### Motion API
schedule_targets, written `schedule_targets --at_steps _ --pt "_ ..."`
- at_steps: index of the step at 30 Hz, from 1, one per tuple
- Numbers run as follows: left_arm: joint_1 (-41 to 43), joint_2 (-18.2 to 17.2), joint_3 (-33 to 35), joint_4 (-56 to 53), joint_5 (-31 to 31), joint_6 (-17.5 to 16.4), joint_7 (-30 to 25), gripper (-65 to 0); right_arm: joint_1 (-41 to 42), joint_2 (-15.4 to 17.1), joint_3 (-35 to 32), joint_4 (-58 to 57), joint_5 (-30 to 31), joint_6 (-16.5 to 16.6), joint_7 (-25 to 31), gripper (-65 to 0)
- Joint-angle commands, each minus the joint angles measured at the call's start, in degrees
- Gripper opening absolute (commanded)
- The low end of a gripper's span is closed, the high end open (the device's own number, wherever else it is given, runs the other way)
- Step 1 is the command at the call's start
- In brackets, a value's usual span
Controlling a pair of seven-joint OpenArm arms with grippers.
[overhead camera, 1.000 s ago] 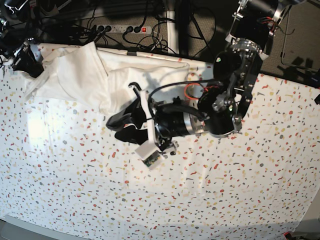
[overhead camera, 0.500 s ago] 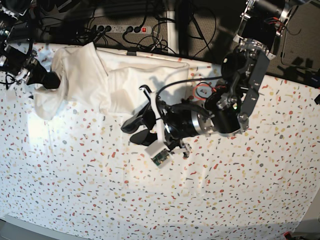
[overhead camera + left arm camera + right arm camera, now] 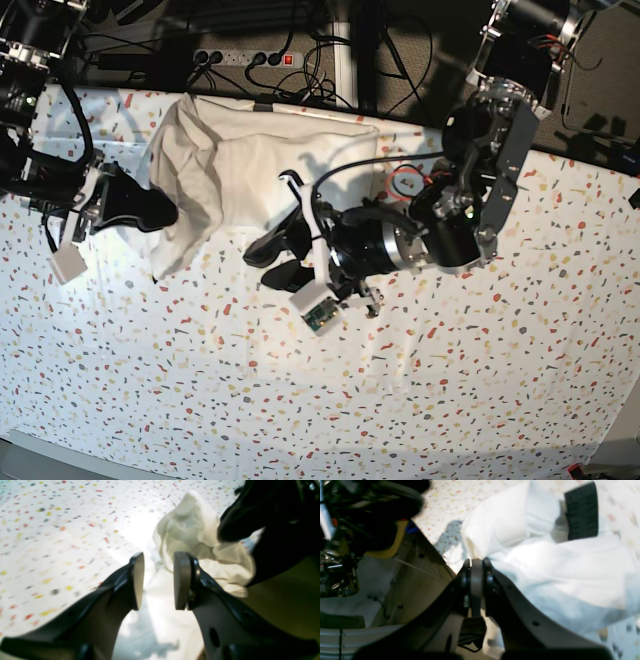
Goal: Fold the T-shirt properly
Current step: 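Fold the shirt end over with the right gripper toward the left gripper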
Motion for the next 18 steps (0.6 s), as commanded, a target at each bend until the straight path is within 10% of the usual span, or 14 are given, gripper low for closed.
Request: schedule_targets --at_steps 1,7,18 --pt "-1.4 0.3 -0.3 1.1 1.2 0.0 -1.6 -45.6 1.5 0.8 -0.9 0.9 1.8 0.3 1.0 -65.0" --pt "-2.4 0.3 -7.4 1.1 12.2 0.1 -1.9 -45.6 4.2 0.7 -10.0 0.9 1.8 0.3 1.0 -65.0" --pt "-2.8 0.3 -26.8 1.1 9.8 6.5 -0.9 -45.6 8.3 0.6 -23.9 0.9 1.8 0.3 1.0 -65.0"
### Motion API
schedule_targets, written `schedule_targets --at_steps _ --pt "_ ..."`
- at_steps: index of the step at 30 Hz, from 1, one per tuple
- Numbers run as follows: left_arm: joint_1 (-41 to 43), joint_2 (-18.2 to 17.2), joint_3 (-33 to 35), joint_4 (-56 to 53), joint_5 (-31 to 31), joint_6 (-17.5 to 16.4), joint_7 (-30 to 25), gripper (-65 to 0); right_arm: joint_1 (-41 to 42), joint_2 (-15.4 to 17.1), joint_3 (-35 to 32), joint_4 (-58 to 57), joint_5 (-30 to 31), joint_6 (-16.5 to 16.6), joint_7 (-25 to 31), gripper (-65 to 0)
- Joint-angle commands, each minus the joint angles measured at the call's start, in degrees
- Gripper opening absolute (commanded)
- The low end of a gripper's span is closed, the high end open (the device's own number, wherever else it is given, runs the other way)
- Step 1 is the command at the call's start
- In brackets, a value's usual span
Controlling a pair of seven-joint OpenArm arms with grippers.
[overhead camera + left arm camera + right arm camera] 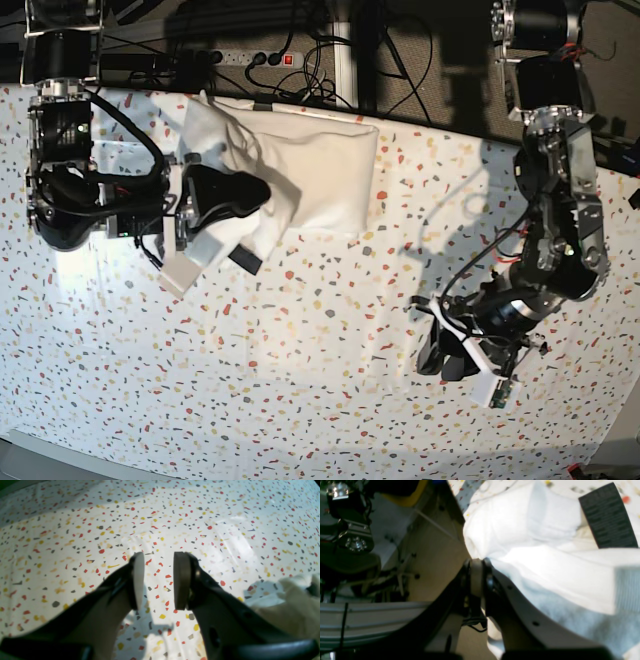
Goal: Fold the T-shirt properly
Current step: 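Fold the shirt end over with the right gripper toward the left gripper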
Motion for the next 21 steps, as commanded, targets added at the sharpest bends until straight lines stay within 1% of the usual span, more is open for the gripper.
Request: schedule_targets --at_steps 1,4,7,11,15,17,20,21 --pt "-1.3 0.0 -0.3 1.1 -1.6 0.0 -1.2 -45.6 1.8 0.7 -0.9 0.9 2.0 0.3 1.0 -65.0" --pt "-0.8 0.0 -0.3 1.1 -2.7 0.0 -0.9 -45.6 4.4 0.1 -4.4 0.9 2.0 0.3 1.0 -65.0" --pt "0.1 0.0 -0.3 1.1 -2.7 -0.1 -0.9 -45.6 6.8 -1.5 -6.9 0.9 2.0 0.3 1.0 -65.0" --pt "0.5 0.0 -0.3 1.1 -2.7 0.0 -0.2 -45.6 8.8 -5.1 -9.7 0.8 2.0 0.3 1.0 -65.0" --pt "0.5 0.0 -0.3 1.1 -2.7 0.0 -0.2 -45.6 9.0 -9.1 -12.6 0.7 2.0 0.3 1.0 -65.0" --pt "0.5 0.0 -0.3 1.1 -2.7 -0.1 -0.2 -45.6 8.8 -10.8 -13.5 0.4 -1.8 0.3 1.0 -65.0" --pt "0.5 0.0 -0.3 1.1 -2.7 -0.1 -0.1 -45.6 8.6 -12.3 -13.8 -1.0 -7.6 0.3 1.0 -65.0" --pt "0.5 0.0 -0.3 1.1 -2.7 -0.1 0.0 -45.6 8.7 -12.6 -13.8 -1.7 -9.8 0.3 2.5 -65.0"
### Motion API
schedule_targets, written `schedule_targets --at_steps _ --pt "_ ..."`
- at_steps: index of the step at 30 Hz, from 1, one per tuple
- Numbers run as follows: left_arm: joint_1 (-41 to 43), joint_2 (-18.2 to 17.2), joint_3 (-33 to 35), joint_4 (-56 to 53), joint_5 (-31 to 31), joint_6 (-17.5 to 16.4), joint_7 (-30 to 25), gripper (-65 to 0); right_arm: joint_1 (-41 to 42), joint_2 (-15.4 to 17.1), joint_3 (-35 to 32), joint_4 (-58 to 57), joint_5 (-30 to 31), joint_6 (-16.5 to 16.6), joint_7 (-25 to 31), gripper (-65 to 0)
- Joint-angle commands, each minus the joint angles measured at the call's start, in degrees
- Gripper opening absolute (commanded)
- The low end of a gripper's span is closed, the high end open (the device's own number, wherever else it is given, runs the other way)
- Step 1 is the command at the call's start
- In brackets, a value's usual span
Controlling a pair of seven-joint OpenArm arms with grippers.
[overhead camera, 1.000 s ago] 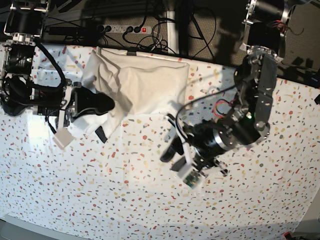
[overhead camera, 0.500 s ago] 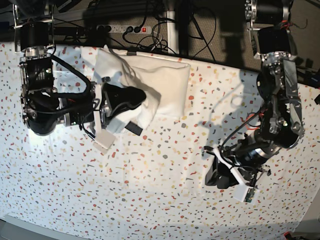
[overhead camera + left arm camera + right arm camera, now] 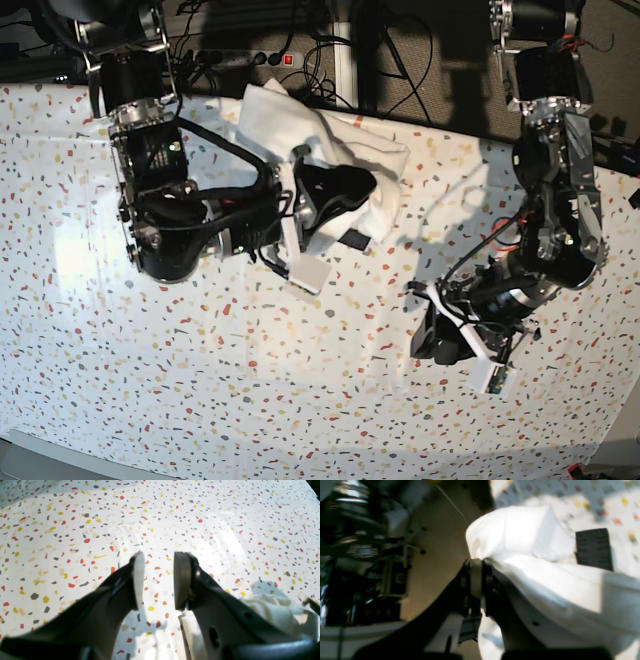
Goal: Fold the T-shirt properly
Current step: 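Fold the shirt end over with the right gripper toward the left gripper, then press and tuck the folded bundle with both grippers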
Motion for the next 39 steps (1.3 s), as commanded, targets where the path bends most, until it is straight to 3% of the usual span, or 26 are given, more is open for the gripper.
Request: schedule_targets --at_steps 1,5,8,13,20,34,36,39 --pt "-1.4 0.0 -0.2 1.1 -0.7 -0.1 -1.4 -45.6 1.1 -0.5 0.3 0.0 -0.6 0.3 2.8 -65.0" --pt "-1.4 0.0 -0.1 1.1 -0.7 -0.1 -1.4 -45.6 1.1 -2.9 0.3 -4.5 -11.8 0.3 8.7 -65.0" --pt "-1.4 0.0 -0.1 1.1 -0.7 0.0 -1.4 -45.6 1.1 -5.0 0.3 -7.8 -15.0 0.3 13.3 -65.0" --pt "-1.4 0.0 -0.2 1.1 -0.7 0.0 -1.3 -45.6 1.1 -9.3 0.1 -12.5 -19.2 0.3 13.7 -65.0" --pt "-1.4 0.0 -0.1 1.1 -0.7 -0.1 -1.1 -45.6 1.2 -9.5 -3.5 -16.3 -25.0 0.3 13.9 -65.0" --pt "-1.4 0.0 -0.1 1.1 -0.7 -0.1 -0.9 -45.6 9.3 -10.0 -4.1 -16.3 -24.8 0.3 14.3 -65.0" --pt "-1.5 0.0 -0.1 1.1 -0.7 -0.1 -0.9 -45.6 9.4 -10.7 -4.1 -16.3 -27.8 0.3 16.5 -65.0" --pt "-1.4 0.0 -0.1 1.1 -0.7 -0.1 -0.9 -45.6 9.4 -11.5 -4.1 -17.4 -37.5 0.3 25.7 -65.0"
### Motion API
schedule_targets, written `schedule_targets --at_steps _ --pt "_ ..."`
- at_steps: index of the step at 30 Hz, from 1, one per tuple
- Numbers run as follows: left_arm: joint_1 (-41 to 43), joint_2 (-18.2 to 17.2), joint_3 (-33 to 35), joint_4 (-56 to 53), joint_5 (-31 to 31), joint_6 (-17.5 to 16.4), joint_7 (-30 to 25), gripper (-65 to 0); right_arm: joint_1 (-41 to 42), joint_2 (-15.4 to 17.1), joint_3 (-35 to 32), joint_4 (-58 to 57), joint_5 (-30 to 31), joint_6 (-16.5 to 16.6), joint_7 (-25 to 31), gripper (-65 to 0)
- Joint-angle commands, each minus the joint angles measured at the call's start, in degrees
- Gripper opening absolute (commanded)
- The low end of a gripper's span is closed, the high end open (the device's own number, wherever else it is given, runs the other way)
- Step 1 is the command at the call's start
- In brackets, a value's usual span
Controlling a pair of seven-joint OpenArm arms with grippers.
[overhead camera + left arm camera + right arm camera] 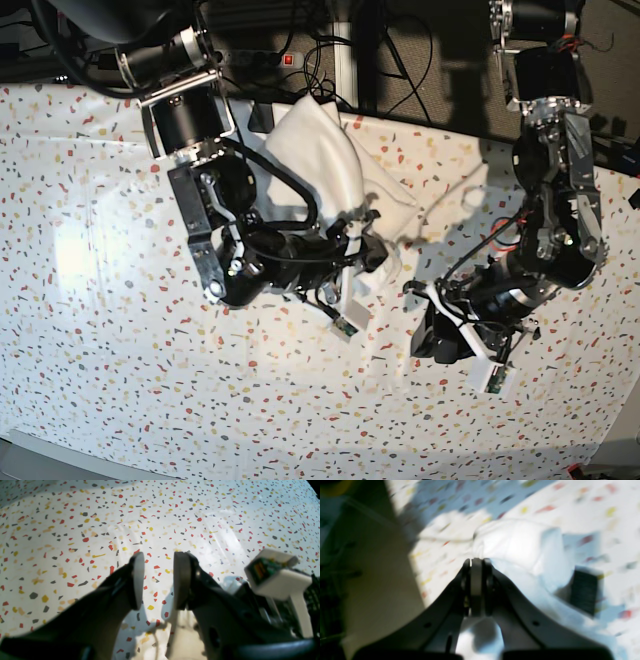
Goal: Fold the T-shirt properly
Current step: 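Press and tuck the folded bundle with both grippers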
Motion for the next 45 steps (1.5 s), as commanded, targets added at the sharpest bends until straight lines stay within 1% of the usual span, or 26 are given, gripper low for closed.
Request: schedule_targets --at_steps 1,3,5,8,12,16,18,19,22,25,27,31,32,34,35,36,38,39,41,43,45 --pt "-1.4 0.0 -0.2 1.1 -0.7 0.0 -1.3 -45.6 1.7 -0.4 0.1 0.2 -0.6 0.3 3.7 -65.0" --pt "-1.4 0.0 -0.2 1.1 -0.7 -0.1 -1.3 -45.6 1.7 -1.3 0.1 -1.1 -3.8 0.3 6.6 -65.0" --pt "-1.4 0.0 -0.2 1.1 -0.7 0.0 -1.3 -45.6 1.7 -2.3 0.1 -1.8 -5.4 0.3 6.7 -65.0" --pt "-1.4 0.0 -0.2 1.1 -0.7 -0.1 -1.3 -45.6 1.7 -3.0 0.1 -2.1 -5.4 0.3 6.7 -65.0" --pt "-1.4 0.0 -0.2 1.1 -0.7 -0.1 -0.6 -45.6 1.7 -3.0 0.1 -2.1 -5.5 0.3 7.0 -65.0" --pt "-1.4 0.0 -0.2 1.1 -0.7 -0.1 -0.4 -45.6 1.7 -3.0 0.1 -2.1 -5.4 0.3 7.0 -45.5" --pt "-1.4 0.0 -0.2 1.1 -0.7 -0.1 -0.4 -45.6 1.7 -3.0 0.1 -2.1 -5.1 0.3 7.0 -39.1" --pt "-1.4 0.0 -0.2 1.1 -0.6 -0.1 -0.4 -45.6 1.8 -3.0 0.1 -2.0 -4.7 0.3 7.0 -37.4" --pt "-1.4 0.0 -0.2 1.1 0.3 -0.1 -0.4 -45.6 2.6 -3.0 0.2 -1.9 -3.9 0.3 6.9 -37.2" --pt "-1.5 0.0 -0.2 1.1 3.1 0.0 -1.3 -45.6 4.5 -3.0 1.6 -1.9 -3.8 0.3 7.0 -37.2" --pt "-1.5 0.0 -0.2 1.4 4.6 0.2 -2.4 -45.6 6.0 -3.0 3.8 -1.9 -3.7 0.3 7.1 -37.3" --pt "-1.6 0.0 -0.2 1.4 5.0 0.2 -1.5 -45.6 8.6 -3.0 10.7 -2.0 -4.6 0.3 7.8 -37.3" --pt "-1.6 0.0 -0.1 1.4 3.7 0.2 -0.1 -45.6 9.0 -3.0 12.5 -2.0 -5.4 0.3 8.1 -37.3" --pt "-1.6 0.0 -0.1 1.4 -1.0 0.1 3.6 -45.6 9.1 -2.8 15.1 -2.1 -5.4 0.3 8.2 -37.3" --pt "-1.5 0.1 0.0 1.4 -3.3 -0.9 5.2 -45.6 9.0 -2.6 16.0 -2.3 -5.5 0.3 8.2 -37.3" --pt "-1.4 0.2 0.1 1.4 -5.0 -2.9 6.5 -45.6 9.0 -2.5 16.6 -2.8 -5.7 0.3 8.0 -37.3" --pt "-0.1 0.1 1.6 1.3 -6.8 -5.8 8.2 -45.6 9.0 -2.2 17.1 -4.3 -7.1 0.3 6.5 -37.3" --pt "1.0 0.1 2.6 1.3 -6.7 -6.5 8.5 -45.6 9.0 -1.7 17.1 -5.1 -7.4 0.3 5.0 -37.3" --pt "3.6 0.1 5.0 1.3 -5.3 -6.8 9.7 -45.6 8.2 -0.3 17.1 -5.4 -6.9 0.3 1.9 -37.3" --pt "5.9 0.1 6.9 1.3 -0.7 -6.8 10.3 -45.6 7.3 1.8 17.1 -5.4 -6.3 0.3 0.7 -37.3" --pt "7.8 -0.1 7.2 1.3 3.3 -6.7 9.0 -45.6 6.4 4.0 17.1 -5.4 -6.3 0.3 -0.6 -37.3"
